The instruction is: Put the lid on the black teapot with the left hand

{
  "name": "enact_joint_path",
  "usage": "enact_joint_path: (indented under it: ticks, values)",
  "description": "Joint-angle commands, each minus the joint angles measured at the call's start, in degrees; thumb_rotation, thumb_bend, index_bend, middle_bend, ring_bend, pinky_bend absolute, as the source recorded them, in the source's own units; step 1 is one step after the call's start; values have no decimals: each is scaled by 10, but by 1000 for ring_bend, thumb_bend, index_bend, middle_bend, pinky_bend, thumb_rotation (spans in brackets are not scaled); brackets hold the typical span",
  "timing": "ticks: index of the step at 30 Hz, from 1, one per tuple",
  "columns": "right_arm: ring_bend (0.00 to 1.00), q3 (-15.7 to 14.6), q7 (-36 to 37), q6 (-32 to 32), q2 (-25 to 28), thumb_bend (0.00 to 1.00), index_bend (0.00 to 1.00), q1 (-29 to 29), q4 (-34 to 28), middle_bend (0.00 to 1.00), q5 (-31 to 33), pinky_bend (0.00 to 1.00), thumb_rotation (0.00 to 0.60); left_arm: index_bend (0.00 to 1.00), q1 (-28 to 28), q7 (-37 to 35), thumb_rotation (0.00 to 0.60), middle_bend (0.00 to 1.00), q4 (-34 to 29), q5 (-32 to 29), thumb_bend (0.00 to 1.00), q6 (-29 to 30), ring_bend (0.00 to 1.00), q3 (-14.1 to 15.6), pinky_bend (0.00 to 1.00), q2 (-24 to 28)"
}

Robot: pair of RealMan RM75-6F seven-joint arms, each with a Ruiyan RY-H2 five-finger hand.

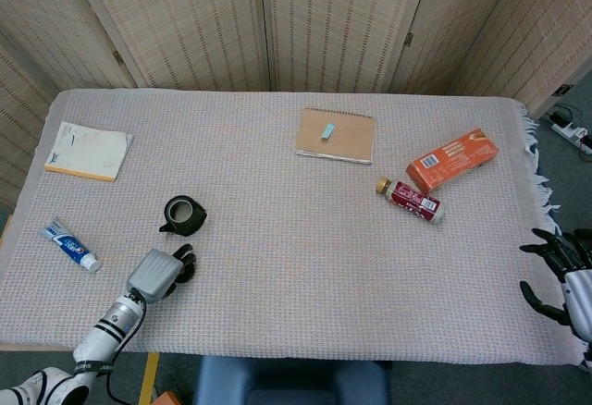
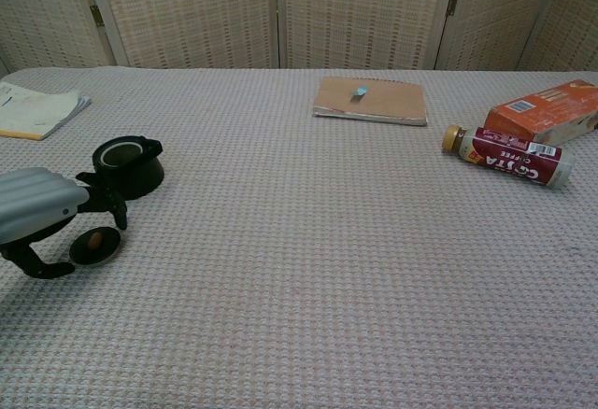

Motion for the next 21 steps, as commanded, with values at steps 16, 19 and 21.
enact_joint_path:
  ticks: [16, 19, 21]
  values:
    - [263, 0, 0, 0, 1, 372, 279, -3, 0, 180, 1, 107, 600, 400, -5, -42, 600, 319, 54, 12, 250, 20, 806, 10, 719, -29]
    - [263, 0, 0, 1, 1, 371, 279, -3, -1, 180, 1, 107, 600, 425, -6, -52, 600, 344, 65, 17, 250, 25, 818, 12, 722, -34]
    - [263, 0, -1, 2, 1, 371, 279, -4, -1, 180, 2, 107, 600, 443, -6, -59, 600, 363, 70, 19, 250, 30, 828, 12, 725, -35]
